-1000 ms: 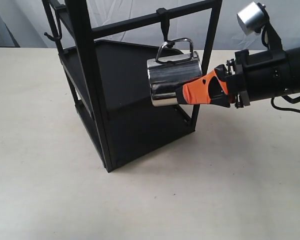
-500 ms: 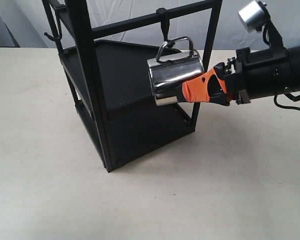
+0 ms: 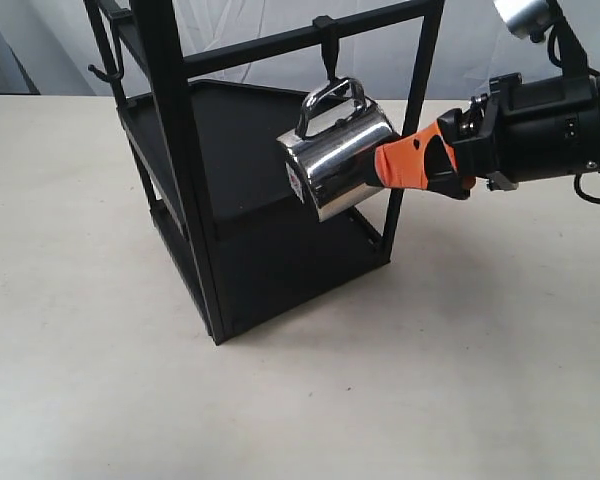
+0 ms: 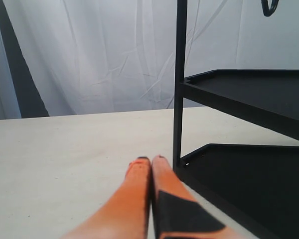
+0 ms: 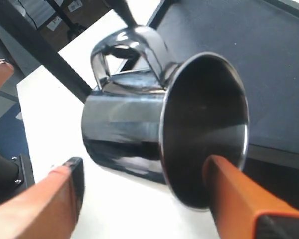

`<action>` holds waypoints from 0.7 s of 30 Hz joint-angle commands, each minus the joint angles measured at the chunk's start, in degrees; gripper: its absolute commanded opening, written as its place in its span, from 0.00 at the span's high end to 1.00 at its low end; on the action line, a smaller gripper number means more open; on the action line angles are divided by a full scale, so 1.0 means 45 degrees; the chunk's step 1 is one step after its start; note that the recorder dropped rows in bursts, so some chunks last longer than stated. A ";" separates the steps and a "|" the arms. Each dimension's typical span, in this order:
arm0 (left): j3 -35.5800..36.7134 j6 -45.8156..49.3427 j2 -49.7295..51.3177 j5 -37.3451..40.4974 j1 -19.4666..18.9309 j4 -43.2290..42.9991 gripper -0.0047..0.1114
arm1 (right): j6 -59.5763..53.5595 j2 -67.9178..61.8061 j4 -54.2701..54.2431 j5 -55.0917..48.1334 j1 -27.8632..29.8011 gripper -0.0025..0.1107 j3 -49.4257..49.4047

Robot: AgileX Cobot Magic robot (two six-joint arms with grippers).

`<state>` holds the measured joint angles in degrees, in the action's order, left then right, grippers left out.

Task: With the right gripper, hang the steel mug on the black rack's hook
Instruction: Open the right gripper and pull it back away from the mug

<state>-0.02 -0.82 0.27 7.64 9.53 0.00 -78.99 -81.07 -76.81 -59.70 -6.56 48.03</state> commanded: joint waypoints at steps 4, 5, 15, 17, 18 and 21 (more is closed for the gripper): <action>0.0005 -0.0032 -0.0060 -0.0070 0.0064 0.0000 0.95 | 0.0021 0.0722 0.0429 0.0969 0.0062 0.39 0.0061; 0.0005 -0.0032 -0.0060 -0.0070 0.0064 0.0000 0.95 | 0.0146 0.0839 0.0623 0.1231 0.0062 0.39 0.0061; 0.0005 -0.0032 -0.0060 -0.0070 0.0064 0.0000 0.95 | 0.3446 0.2789 0.4540 0.2267 0.0062 0.69 0.0061; 0.0005 -0.0032 -0.0060 -0.0070 0.0064 0.0000 0.95 | 0.4040 0.3209 0.5152 0.2012 0.0062 0.91 0.0061; 0.0005 -0.0032 -0.0060 -0.0070 0.0064 0.0000 0.95 | 0.4480 0.3452 0.5365 0.1945 0.0062 0.98 0.0061; 0.0005 -0.0032 -0.0060 -0.0070 0.0064 0.0000 0.95 | 0.5752 0.4232 0.6191 0.1861 0.0062 0.98 0.0061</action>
<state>-0.02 -0.82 0.27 7.64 9.53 0.00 -57.88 -64.82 -52.47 -50.47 -6.56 48.03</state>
